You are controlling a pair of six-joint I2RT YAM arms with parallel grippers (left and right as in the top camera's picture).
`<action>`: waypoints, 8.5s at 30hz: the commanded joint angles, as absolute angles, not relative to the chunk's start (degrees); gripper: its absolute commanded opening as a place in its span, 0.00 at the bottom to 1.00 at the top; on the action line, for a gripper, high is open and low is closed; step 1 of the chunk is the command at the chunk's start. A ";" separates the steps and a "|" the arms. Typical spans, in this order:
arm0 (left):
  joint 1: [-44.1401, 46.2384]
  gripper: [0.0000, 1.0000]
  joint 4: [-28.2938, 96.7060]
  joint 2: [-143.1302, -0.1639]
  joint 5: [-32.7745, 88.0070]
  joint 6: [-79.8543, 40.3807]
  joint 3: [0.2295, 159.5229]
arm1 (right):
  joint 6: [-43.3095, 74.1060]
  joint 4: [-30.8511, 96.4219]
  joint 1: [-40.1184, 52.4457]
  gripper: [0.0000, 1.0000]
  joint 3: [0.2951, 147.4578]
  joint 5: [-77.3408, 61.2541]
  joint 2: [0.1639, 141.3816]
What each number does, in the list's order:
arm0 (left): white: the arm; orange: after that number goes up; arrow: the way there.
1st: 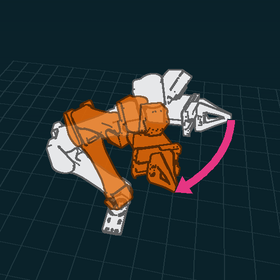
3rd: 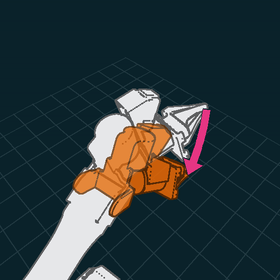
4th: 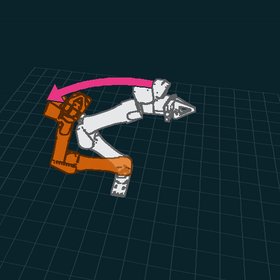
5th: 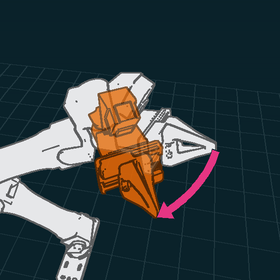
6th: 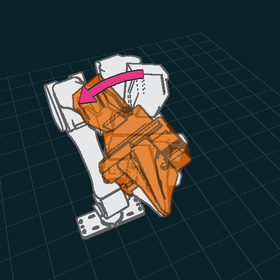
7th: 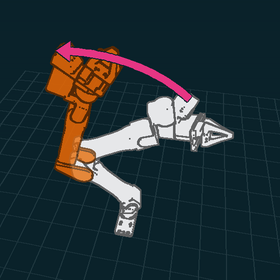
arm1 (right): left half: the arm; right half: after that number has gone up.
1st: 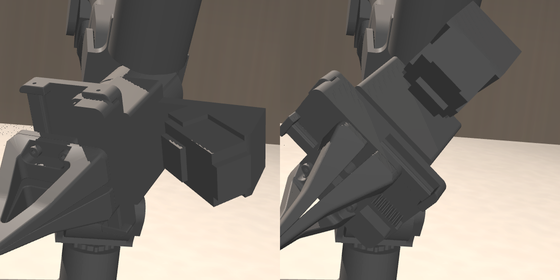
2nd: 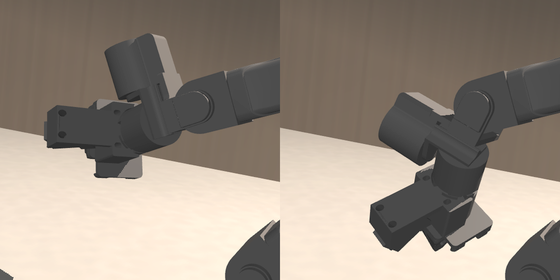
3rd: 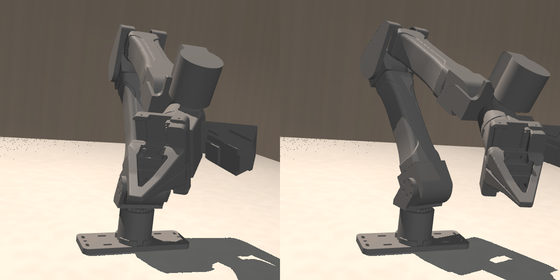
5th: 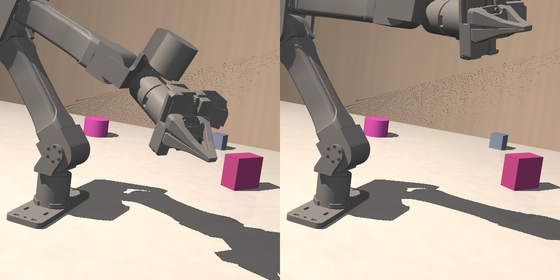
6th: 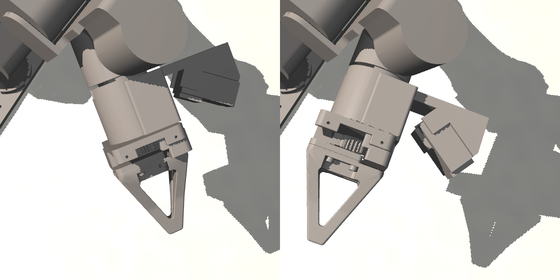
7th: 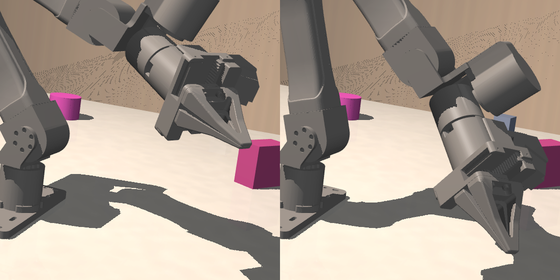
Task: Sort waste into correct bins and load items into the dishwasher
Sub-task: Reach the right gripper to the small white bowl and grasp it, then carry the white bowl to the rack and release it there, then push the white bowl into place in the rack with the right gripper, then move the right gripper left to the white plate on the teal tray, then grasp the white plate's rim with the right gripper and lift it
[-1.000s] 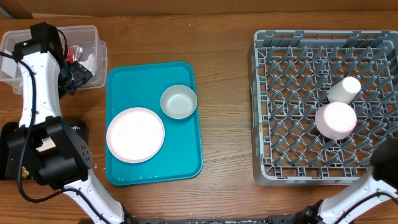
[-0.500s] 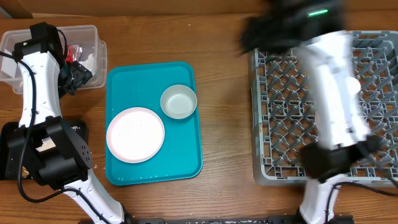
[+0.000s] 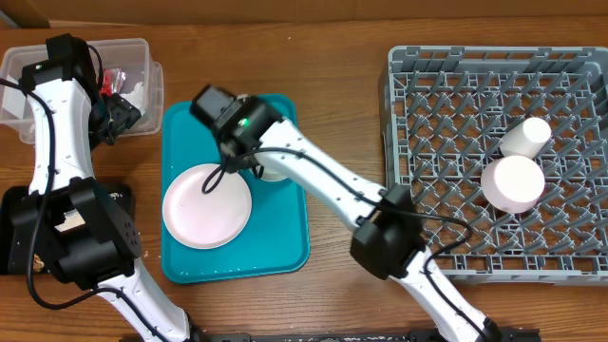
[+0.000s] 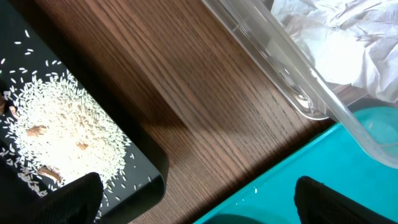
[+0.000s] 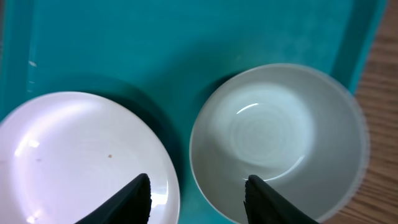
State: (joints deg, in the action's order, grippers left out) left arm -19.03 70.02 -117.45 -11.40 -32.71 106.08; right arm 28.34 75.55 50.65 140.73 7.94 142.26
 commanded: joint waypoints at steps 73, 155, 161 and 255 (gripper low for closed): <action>-19.20 1.00 69.97 -117.47 -11.77 -33.45 105.91 | 4.75 71.61 -23.57 0.04 105.69 -70.02 121.62; -19.20 1.00 69.97 -117.47 -11.77 -33.45 105.91 | 26.87 70.11 -9.39 0.04 104.51 1.39 114.28; -19.20 1.00 69.97 -117.47 -11.75 -33.45 105.91 | 27.18 72.62 -9.39 0.04 105.06 0.56 114.45; -19.20 1.00 69.97 -117.47 -11.75 -33.45 105.91 | 48.71 61.73 54.92 0.46 114.08 0.58 136.64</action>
State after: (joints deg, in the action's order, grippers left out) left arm -19.00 70.02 -117.45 -11.40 -32.71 106.08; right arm 48.21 61.84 54.59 115.00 -0.80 135.72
